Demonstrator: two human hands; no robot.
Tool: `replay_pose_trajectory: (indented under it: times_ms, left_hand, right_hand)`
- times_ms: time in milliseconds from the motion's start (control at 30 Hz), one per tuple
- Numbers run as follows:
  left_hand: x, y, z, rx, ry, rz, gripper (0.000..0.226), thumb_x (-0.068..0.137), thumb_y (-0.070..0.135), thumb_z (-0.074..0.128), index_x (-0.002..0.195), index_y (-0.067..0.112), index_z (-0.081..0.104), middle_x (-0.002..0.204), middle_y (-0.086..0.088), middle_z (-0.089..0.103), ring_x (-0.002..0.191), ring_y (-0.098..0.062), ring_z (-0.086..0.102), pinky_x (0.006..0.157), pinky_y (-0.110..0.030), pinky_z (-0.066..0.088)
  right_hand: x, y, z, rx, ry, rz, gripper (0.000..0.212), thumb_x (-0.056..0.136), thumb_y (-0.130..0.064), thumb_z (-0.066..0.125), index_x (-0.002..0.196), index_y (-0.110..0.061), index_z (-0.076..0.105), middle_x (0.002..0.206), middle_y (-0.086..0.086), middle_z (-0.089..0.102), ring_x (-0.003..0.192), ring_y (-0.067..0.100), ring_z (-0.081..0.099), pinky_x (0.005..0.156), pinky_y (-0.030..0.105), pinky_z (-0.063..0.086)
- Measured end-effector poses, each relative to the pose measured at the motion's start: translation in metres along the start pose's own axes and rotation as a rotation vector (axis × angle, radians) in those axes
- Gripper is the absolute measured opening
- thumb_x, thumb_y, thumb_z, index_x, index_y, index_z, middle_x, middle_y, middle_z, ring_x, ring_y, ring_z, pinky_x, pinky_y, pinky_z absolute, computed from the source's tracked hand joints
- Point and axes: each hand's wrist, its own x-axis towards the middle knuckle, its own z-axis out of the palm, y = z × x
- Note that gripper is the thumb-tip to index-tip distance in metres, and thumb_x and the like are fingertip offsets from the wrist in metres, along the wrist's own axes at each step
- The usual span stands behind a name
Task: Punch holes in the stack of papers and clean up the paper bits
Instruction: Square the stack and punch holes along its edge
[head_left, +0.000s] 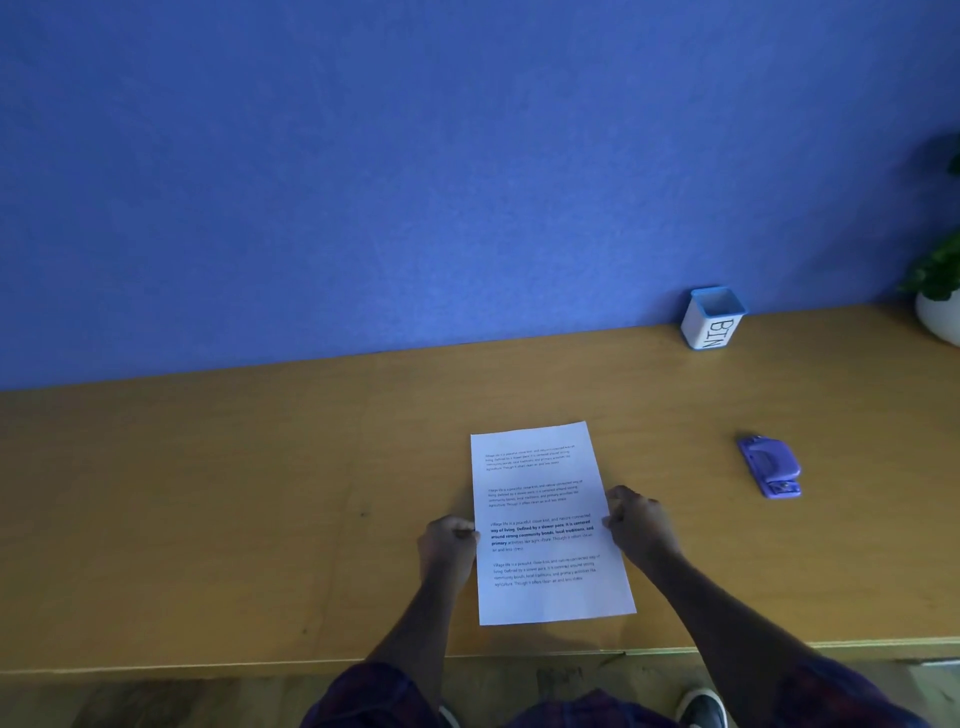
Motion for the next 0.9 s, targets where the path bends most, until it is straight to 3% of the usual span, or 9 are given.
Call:
replay_pose_trajectory:
  times_ms: [133,233,467,633,767,900]
  left_hand:
    - [-0.002,0.001,0.0,0.078,0.021,0.048,0.012,0.089,0.011,0.072,0.098,0.009,0.079,0.096,-0.005,0.078,0.082,-0.015,0.068,0.071,-0.023,0.05]
    - [-0.004,0.001,0.0,0.136,0.029,0.082,0.012,0.091,0.011,0.071,0.101,0.009,0.077,0.098,-0.003,0.078,0.082,-0.014,0.069,0.068,-0.024,0.052]
    - [-0.011,-0.004,0.0,0.267,0.042,0.153,0.017,0.095,0.013,0.065,0.112,0.012,0.068,0.106,-0.002,0.073,0.09,-0.017,0.068,0.069,-0.028,0.054]
    - [-0.011,-0.001,0.001,0.32,0.048,0.183,0.015,0.095,0.021,0.066,0.109,0.017,0.068,0.104,0.002,0.071,0.088,-0.015,0.068,0.068,-0.031,0.056]
    - [-0.01,0.012,0.006,0.366,0.093,0.259,0.015,0.094,0.025,0.067,0.108,0.018,0.068,0.108,0.004,0.068,0.088,-0.011,0.065,0.064,-0.026,0.051]
    - [-0.003,0.036,0.018,0.389,0.065,0.389,0.012,0.093,0.024,0.067,0.103,0.018,0.067,0.108,0.004,0.065,0.091,-0.015,0.064,0.069,-0.03,0.052]
  right_hand:
    - [0.0,0.0,0.006,-0.132,-0.052,-0.056,0.053,0.09,-0.018,0.063,0.14,-0.02,0.045,0.126,0.008,0.063,0.11,0.031,0.064,0.082,0.038,0.055]
    - [0.0,0.003,0.011,-0.179,-0.076,-0.06,0.054,0.093,-0.022,0.062,0.144,-0.022,0.043,0.134,0.007,0.054,0.114,0.031,0.062,0.087,0.041,0.055]
    - [0.001,0.008,0.012,-0.146,-0.096,-0.049,0.056,0.095,-0.023,0.06,0.148,-0.023,0.043,0.136,0.007,0.05,0.118,0.029,0.061,0.091,0.04,0.055]
    - [-0.004,0.008,0.013,-0.144,-0.081,-0.05,0.058,0.094,-0.027,0.06,0.149,-0.026,0.041,0.132,0.005,0.053,0.112,0.027,0.063,0.084,0.038,0.056]
    - [-0.01,0.01,0.009,-0.112,-0.014,-0.074,0.055,0.092,-0.029,0.058,0.145,-0.028,0.042,0.127,0.005,0.057,0.109,0.03,0.064,0.08,0.04,0.056]
    - [-0.016,0.021,-0.006,-0.005,0.124,-0.02,0.049,0.091,-0.025,0.052,0.14,-0.028,0.049,0.127,0.003,0.061,0.105,0.033,0.066,0.08,0.041,0.056]
